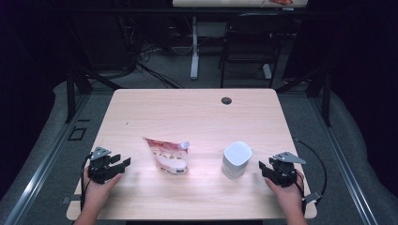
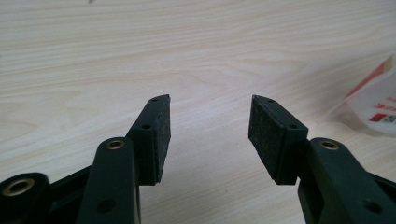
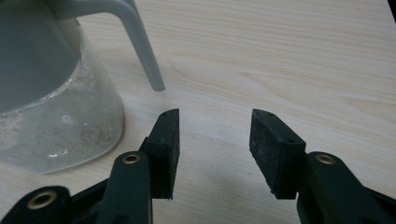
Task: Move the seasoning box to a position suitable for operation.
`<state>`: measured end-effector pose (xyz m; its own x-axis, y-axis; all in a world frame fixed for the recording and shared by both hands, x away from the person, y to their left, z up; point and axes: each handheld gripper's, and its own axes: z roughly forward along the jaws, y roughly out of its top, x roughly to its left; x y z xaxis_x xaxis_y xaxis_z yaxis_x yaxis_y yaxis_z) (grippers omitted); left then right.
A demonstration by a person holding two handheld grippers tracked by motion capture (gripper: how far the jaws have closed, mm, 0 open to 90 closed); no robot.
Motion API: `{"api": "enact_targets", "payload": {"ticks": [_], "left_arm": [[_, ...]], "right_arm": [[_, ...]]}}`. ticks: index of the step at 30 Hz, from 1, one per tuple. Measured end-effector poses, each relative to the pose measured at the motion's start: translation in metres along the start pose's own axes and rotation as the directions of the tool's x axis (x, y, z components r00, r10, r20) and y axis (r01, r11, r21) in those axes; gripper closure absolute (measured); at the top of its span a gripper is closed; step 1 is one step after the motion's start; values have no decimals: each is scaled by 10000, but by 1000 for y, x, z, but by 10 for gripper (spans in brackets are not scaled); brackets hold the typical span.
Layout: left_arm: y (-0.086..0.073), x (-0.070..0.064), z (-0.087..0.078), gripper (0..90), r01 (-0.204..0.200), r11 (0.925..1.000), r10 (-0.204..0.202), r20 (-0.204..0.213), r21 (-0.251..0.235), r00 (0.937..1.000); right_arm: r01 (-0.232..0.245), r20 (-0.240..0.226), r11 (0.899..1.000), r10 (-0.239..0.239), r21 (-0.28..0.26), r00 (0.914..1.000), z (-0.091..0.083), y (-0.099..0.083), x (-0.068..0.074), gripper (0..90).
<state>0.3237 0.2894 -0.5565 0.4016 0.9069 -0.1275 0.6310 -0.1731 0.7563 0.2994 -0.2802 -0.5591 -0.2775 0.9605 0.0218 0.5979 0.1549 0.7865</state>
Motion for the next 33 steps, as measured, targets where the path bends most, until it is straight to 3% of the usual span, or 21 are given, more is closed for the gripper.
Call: {"api": "enact_targets", "payload": {"ticks": [2, 4, 6, 12, 28, 31, 33], "left_arm": [[0, -2, 1, 501, -218, 9997, 218, -45, 72, 9998], [-1, -2, 3, 523, -242, 9994, 236, 246, 234, 9994], [-2, -3, 2, 539, -283, 9988, 268, 386, 388, 9989], [-4, -5, -3, 559, -435, 9988, 429, 275, 221, 9987], [-10, -4, -7, 557, -205, 9997, 202, 221, 149, 9996], [-11, -3, -8, 561, -277, 9994, 274, 186, 208, 9995], [-12, -2, -11, 582, -385, 9989, 382, 98, 275, 9992]], "right_arm": [[160, -281, 9999, -160, 14, 9995, 1, 1, 1, 573], [14, -712, 10000, -7, 97, 9975, 1, 1, 0, 600], [24, -674, 10000, -29, -67, 9977, 0, 2, 1, 618], [367, -819, 9975, -416, -610, 9958, -1, 8, 3, 647], [1198, -1320, 9909, -1270, -616, 9831, 25, 22, 14, 667], [1301, -1172, 9895, -1368, -626, 9836, 25, 25, 15, 672], [1330, -1393, 9883, -1424, -742, 9800, 26, 29, 15, 705]]}}
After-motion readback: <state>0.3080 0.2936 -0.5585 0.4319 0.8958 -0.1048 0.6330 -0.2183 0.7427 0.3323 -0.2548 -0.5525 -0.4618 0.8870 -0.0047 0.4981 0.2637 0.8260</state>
